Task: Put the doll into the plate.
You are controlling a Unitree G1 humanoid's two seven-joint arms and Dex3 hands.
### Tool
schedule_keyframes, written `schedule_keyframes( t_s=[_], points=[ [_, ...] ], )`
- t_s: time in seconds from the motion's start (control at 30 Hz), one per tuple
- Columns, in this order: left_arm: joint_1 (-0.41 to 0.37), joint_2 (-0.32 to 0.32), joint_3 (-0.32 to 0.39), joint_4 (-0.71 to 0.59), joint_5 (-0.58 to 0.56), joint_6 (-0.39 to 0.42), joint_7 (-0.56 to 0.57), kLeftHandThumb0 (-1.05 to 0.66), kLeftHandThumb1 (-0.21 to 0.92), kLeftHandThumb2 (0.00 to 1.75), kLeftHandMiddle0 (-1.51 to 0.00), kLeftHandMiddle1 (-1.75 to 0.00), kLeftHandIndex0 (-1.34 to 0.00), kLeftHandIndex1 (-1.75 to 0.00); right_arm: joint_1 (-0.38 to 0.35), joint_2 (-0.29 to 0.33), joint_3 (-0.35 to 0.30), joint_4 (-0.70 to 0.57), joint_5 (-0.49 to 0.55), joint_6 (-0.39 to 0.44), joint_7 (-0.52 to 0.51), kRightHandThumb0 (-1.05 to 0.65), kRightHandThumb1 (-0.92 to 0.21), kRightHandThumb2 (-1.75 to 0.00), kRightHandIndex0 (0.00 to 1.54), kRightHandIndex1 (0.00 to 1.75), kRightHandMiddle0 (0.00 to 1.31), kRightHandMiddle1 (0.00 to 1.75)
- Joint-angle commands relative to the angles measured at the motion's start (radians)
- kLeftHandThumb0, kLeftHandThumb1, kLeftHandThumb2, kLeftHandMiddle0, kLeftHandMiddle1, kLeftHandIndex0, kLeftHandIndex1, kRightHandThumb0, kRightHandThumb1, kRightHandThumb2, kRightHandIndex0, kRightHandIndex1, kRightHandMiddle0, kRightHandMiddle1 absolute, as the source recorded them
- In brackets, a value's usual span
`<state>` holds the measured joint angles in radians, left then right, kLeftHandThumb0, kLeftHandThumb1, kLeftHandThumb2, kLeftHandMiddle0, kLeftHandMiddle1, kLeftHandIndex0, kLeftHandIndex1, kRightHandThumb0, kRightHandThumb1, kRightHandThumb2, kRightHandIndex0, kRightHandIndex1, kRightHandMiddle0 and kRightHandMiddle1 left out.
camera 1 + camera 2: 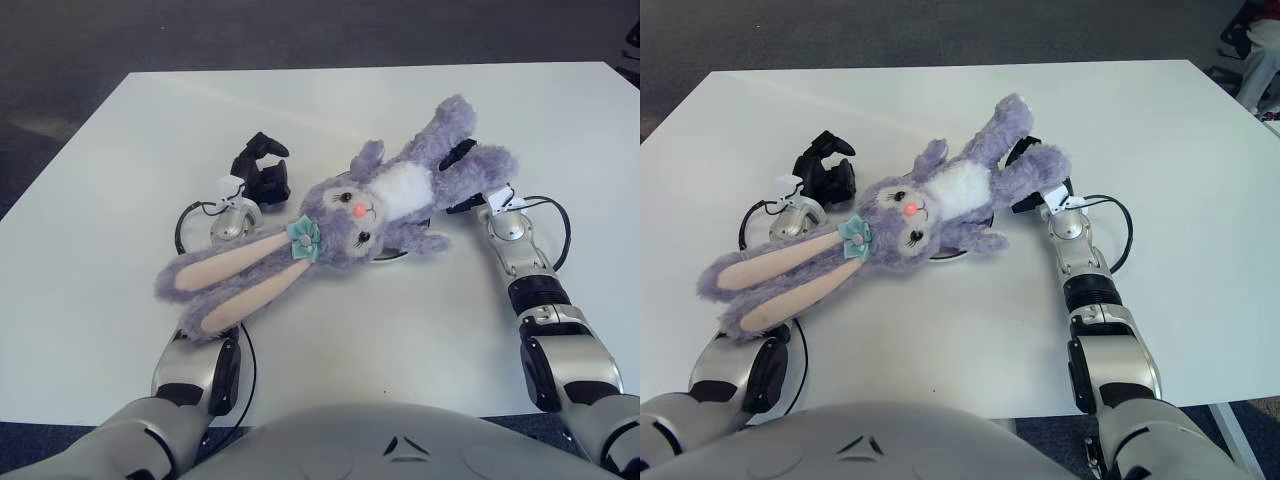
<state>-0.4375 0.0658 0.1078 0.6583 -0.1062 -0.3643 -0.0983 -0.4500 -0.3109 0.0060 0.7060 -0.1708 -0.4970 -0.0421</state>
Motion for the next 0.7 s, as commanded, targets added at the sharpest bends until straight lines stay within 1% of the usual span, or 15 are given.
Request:
schedule_keyframes(
  t_s=[0.0,0.2,0.33,0.5,0.67],
  points=[
    [0.147,-0.024,-0.007,0.045,0.006,0.034,-0.002,-0.45,0.41,1.2,-1.22,-1.75,-0.54,-1.75,0.208,0.053,0.007,0.035,0.026,0.015,0.016,-0.46,-0.37,-1.24,1.1,1.75,0.57,1.74],
    [0.154,-0.026,-0.004,0.024,0.001,0.045,-0.007,-0.45,0.42,1.19,-1.22,-1.75,-0.53,-1.75,0.241,0.071,0.0,-0.026,0.027,0.033,-0.004,-0.46,-0.39,-1.22,1.12,1.75,0.56,1.75],
    [0.156,-0.025,-0.002,0.008,-0.001,0.052,-0.006,-0.45,0.42,1.19,-1.22,-1.75,-0.53,-1.75,0.263,0.082,-0.002,-0.066,0.007,0.042,-0.045,-0.46,-0.4,-1.21,1.13,1.75,0.55,1.75],
    [0.164,-0.027,-0.001,-0.018,0.001,0.054,0.002,-0.45,0.42,1.19,-1.21,-1.75,-0.53,-1.75,0.279,0.106,-0.014,-0.087,0.004,0.009,-0.098,-0.45,-0.4,-1.2,1.16,1.75,0.54,1.75],
    [0.168,-0.027,0.001,-0.034,0.008,0.049,0.014,-0.45,0.41,1.2,-1.21,-1.75,-0.54,-1.75,0.279,0.125,-0.03,-0.086,0.039,-0.012,-0.102,-0.45,-0.41,-1.2,1.16,1.75,0.54,1.75]
  ],
)
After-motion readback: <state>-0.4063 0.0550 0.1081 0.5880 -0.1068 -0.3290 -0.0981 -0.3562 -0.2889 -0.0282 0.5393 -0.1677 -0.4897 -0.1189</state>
